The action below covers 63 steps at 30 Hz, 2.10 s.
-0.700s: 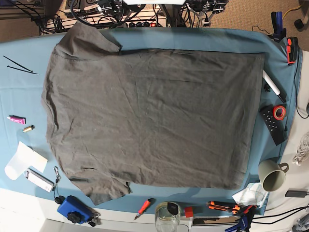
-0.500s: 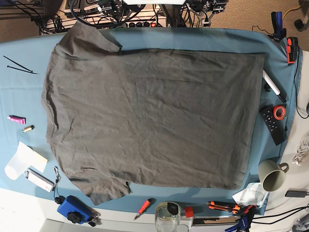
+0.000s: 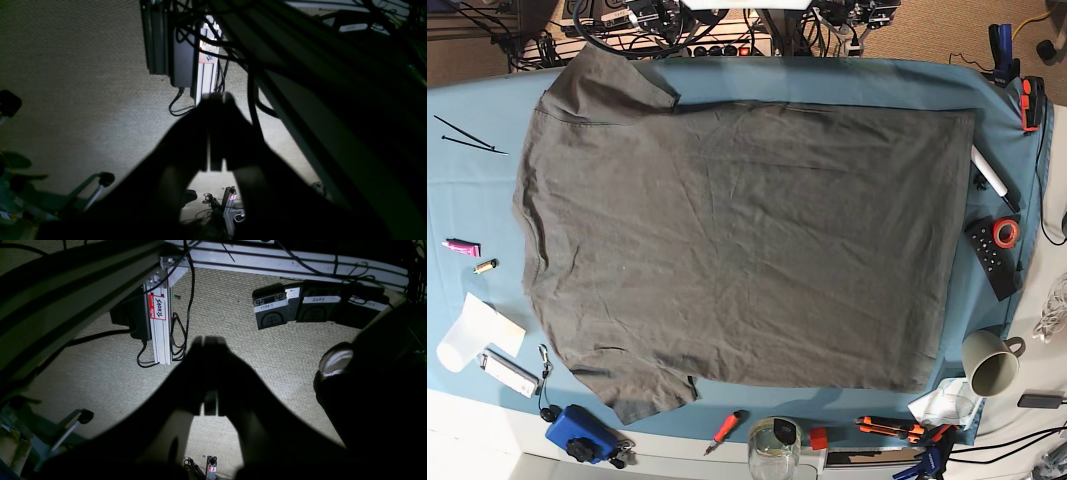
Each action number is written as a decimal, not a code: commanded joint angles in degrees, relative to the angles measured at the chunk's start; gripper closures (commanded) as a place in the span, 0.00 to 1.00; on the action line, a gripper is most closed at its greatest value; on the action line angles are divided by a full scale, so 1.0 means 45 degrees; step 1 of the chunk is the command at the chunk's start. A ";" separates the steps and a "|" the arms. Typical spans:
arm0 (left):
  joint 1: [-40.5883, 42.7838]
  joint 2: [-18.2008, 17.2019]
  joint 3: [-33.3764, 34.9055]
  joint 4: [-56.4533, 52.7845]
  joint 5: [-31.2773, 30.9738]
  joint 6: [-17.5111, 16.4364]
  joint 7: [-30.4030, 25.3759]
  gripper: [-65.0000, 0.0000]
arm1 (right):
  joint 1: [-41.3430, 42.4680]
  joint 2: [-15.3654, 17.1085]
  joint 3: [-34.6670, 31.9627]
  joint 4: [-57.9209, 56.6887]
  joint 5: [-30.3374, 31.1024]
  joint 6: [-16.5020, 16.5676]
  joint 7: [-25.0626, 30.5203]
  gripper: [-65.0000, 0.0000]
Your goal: Fold the T-shirt properly
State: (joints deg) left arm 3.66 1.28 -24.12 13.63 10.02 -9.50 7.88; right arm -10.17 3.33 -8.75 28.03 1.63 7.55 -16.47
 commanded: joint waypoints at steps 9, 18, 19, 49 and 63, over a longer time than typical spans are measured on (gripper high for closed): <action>0.0029 0.0141 -0.0005 0.0034 -0.0049 -0.0228 -0.0005 1.00 | -0.0029 0.0034 0.0024 0.0092 0.0107 0.0068 -0.0010 1.00; 0.0029 0.0136 -0.0005 0.0034 -0.0627 -0.0223 -0.0005 1.00 | -0.0029 0.0039 0.0024 0.0092 0.0107 0.0063 -0.0010 1.00; 0.0029 0.0136 -0.0005 0.0034 -0.0617 -0.0223 0.0000 1.00 | -0.0029 0.0034 0.0029 0.0092 0.0107 0.0068 -0.0010 1.00; 0.2769 -0.1948 -0.0005 0.2341 -0.2254 -0.0223 0.1205 1.00 | -0.1802 0.2229 0.0024 0.2832 0.0821 0.0078 -0.1248 1.00; 0.8286 -0.3230 -0.0005 0.9083 -0.6411 -0.0228 0.3458 1.00 | -0.5955 0.3444 0.0053 0.8412 0.1355 0.0078 -0.1627 1.00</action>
State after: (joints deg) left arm 40.16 -12.69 -23.99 54.33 -18.79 -10.50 23.42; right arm -36.47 18.20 -8.69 65.52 7.44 7.75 -24.05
